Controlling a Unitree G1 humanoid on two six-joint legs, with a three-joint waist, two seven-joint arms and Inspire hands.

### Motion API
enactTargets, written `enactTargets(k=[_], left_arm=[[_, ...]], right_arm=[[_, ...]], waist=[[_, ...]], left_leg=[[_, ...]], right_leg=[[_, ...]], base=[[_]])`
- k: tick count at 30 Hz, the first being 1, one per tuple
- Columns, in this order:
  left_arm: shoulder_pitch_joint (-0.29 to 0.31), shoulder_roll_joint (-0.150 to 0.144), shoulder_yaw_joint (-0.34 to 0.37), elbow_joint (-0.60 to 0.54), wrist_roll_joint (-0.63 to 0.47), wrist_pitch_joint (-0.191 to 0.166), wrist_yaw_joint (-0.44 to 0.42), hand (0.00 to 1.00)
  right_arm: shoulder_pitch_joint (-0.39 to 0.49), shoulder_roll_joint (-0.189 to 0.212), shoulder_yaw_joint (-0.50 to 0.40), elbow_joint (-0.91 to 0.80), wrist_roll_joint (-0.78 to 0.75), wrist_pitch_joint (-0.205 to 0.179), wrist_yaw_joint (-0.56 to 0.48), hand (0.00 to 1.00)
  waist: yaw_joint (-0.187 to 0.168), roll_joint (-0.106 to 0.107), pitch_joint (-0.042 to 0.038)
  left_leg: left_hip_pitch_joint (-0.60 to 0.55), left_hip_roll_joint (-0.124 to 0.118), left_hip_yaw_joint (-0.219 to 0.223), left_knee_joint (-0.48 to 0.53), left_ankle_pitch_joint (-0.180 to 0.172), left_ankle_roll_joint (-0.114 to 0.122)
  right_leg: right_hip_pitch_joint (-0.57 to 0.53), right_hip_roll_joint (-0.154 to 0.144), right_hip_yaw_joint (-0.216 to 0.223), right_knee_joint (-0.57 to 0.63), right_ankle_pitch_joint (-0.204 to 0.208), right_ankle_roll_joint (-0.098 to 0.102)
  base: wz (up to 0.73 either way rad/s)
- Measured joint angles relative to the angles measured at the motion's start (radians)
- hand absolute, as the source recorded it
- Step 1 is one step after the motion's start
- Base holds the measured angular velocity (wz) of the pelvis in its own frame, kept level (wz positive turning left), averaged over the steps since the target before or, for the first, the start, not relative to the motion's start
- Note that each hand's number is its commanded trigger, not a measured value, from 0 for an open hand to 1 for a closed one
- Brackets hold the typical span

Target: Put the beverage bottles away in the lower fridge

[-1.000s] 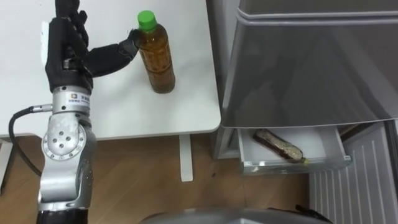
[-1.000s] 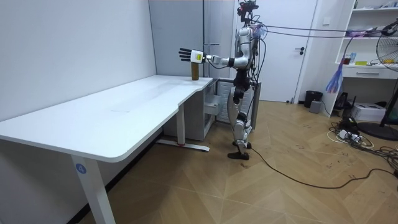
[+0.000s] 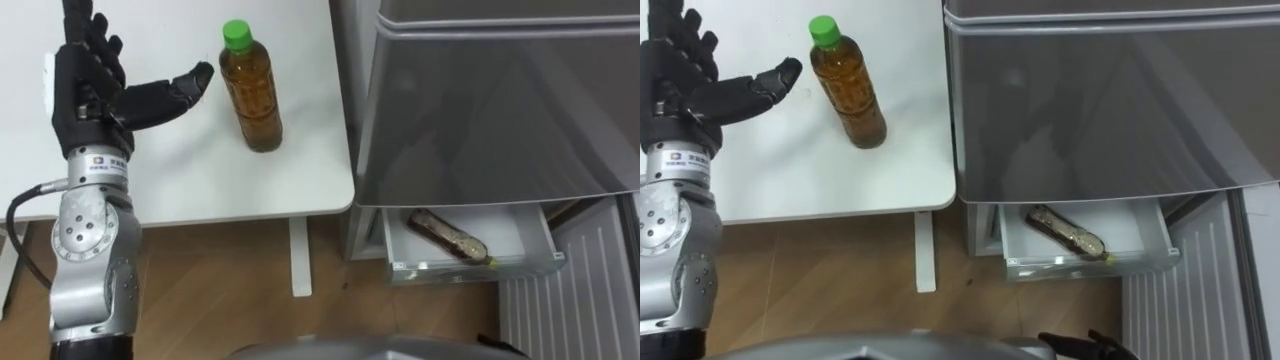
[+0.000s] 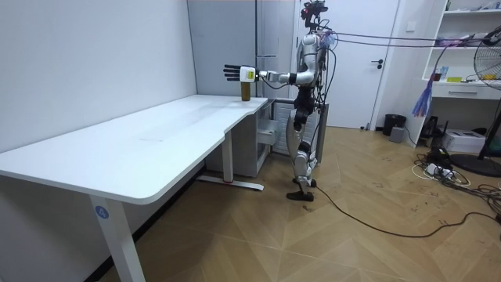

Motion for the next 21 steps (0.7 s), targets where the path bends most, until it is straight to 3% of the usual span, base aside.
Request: enactTargets(k=[15, 21], left_arm=[[0.0, 0.0, 0.012, 0.004, -0.008, 0.018, -0.001, 0.0], [0.0, 0.0, 0.035, 0.003, -0.01, 0.038, -0.015, 0.0]], right_arm=[[0.002, -0.001, -0.013, -0.002, 0.0, 0.001, 0.0, 0.0], [0.003, -0.01, -0.021, -0.006, 0.0, 0.024, 0.0, 0.0]], waist=[[0.001, 0.005, 0.0006], [0.003, 0.013, -0.0011]], left_leg=[[0.0, 0.0, 0.0, 0.0, 0.0, 0.0], [-0.002, 0.0, 0.005, 0.0, 0.0, 0.0]], right_leg=[[0.0, 0.0, 0.004, 0.0, 0.0, 0.0], [-0.008, 0.001, 0.023, 0.004, 0.0, 0.0]], base=[[0.0], [-0.03]])
